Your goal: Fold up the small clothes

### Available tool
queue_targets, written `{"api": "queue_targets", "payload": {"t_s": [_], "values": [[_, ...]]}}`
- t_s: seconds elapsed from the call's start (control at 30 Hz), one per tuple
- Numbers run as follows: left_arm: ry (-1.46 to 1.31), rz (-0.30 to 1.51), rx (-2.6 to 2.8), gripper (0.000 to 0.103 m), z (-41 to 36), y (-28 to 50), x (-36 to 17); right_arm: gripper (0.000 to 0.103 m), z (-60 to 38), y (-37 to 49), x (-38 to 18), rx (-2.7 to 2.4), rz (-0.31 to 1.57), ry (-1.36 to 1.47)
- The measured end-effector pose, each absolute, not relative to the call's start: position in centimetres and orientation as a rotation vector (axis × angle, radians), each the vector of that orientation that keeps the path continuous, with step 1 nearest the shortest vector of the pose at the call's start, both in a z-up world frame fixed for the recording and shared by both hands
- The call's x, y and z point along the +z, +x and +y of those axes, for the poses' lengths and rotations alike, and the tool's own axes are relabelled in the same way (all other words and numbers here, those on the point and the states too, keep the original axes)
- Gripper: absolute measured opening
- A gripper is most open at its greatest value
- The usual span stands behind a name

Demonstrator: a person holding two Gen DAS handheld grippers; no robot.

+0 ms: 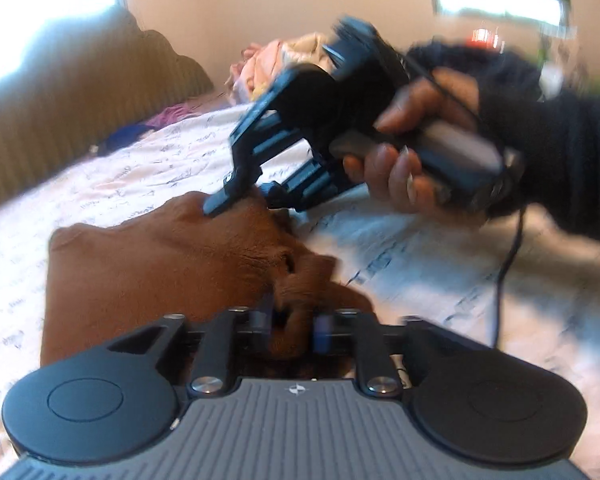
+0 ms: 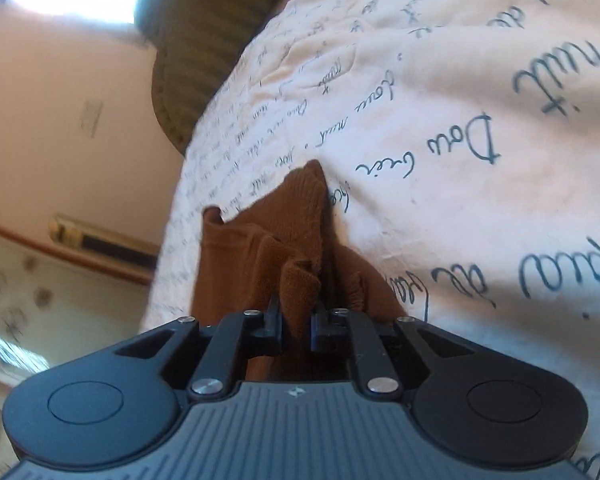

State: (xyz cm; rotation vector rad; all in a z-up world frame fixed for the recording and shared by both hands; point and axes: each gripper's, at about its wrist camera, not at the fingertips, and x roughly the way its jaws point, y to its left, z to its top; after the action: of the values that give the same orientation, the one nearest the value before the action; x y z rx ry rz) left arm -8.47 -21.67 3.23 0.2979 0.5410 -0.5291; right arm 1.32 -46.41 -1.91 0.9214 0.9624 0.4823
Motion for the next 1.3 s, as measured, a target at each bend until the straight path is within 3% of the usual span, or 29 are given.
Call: {"api": "queue_targets", "payload": {"t_s": [0.07, 0.13, 0.17, 0.27, 0.4, 0.47, 0.63, 0.7, 0.73, 0.77, 0.93, 1.0, 1.07, 1.1, 1.13, 1.17, 1.23, 1.3], "values": [[0.173, 0.538, -0.561, 0.059, -18.8, -8.4, 5.1, 0.034, -47.4, 0.4, -1.1, 0.464, 0.905, 0.956], [0.05, 0.514, -0.529, 0.078, -15.3, -8.3, 6.9, 0.072, -48.6, -1.1, 0.6, 0.441, 0.82, 0.948], [-0.013, 0.504, -0.5, 0.086, -13.4, -8.0, 7.6, 0.078, -48.9, -1.8, 1.3, 0.426, 0.793, 0.924], [-0.192, 0.54, -0.373, 0.087, -8.3, -4.8, 8.4, 0.08, -49.1, -3.2, 3.1, 0.389, 0.785, 0.801], [-0.477, 0.752, -0.246, 0.082, -3.1, 2.2, 5.6, 0.08, -47.6, -2.9, 1.9, 0.379, 0.878, 0.736], [-0.561, 0.864, -0.269, 0.082, -2.3, 4.8, 3.9, 0.079, -46.6, -2.4, 0.7, 0.37, 0.932, 0.724], [-0.613, 0.936, -0.287, 0.085, -3.1, 7.6, 1.5, 0.082, -45.5, -1.8, -0.2, 0.359, 0.946, 0.74], [-0.597, 0.927, -0.29, 0.068, -3.5, 8.1, 1.5, 0.08, -45.2, -1.7, 0.0, 0.355, 0.949, 0.727], [-0.563, 0.935, -0.289, 0.033, -3.9, 8.2, 1.9, 0.051, -45.0, -1.8, 0.2, 0.35, 0.95, 0.709], [-0.534, 0.936, -0.288, 0.024, -4.3, 8.6, 2.1, 0.023, -44.8, -1.8, 0.3, 0.344, 0.956, 0.692], [-0.381, 0.859, -0.312, 0.021, -5.4, 7.9, 4.4, 0.019, -44.4, -3.9, 2.3, 0.357, 0.885, 0.671], [-0.285, 0.888, -0.263, 0.022, -6.3, 9.1, 2.8, 0.019, -44.9, -4.2, 0.6, 0.322, 0.902, 0.705], [-0.268, 0.896, -0.243, 0.034, -6.2, 9.5, 1.7, 0.024, -45.6, -4.1, -1.6, 0.312, 0.9, 0.804], [-0.285, 0.884, -0.256, 0.034, -5.8, 8.9, 2.1, 0.029, -46.0, -4.2, -1.9, 0.32, 0.876, 0.867], [-0.302, 0.873, -0.266, 0.048, -5.3, 8.1, 2.6, 0.037, -46.0, -4.4, -1.8, 0.313, 0.874, 0.887], [-0.32, 0.86, -0.292, 0.072, -4.9, 7.1, 3.1, 0.045, -45.9, -4.7, -1.5, 0.313, 0.882, 0.892], [-0.384, 0.834, -0.357, 0.094, -3.8, 4.8, 3.7, 0.075, -45.9, -5.8, -0.7, 0.375, 0.87, 0.892], [-0.443, 0.87, -0.41, 0.093, -3.1, 2.7, 3.5, 0.08, -46.0, -7.4, 0.0, 0.401, 0.855, 0.895]]}}
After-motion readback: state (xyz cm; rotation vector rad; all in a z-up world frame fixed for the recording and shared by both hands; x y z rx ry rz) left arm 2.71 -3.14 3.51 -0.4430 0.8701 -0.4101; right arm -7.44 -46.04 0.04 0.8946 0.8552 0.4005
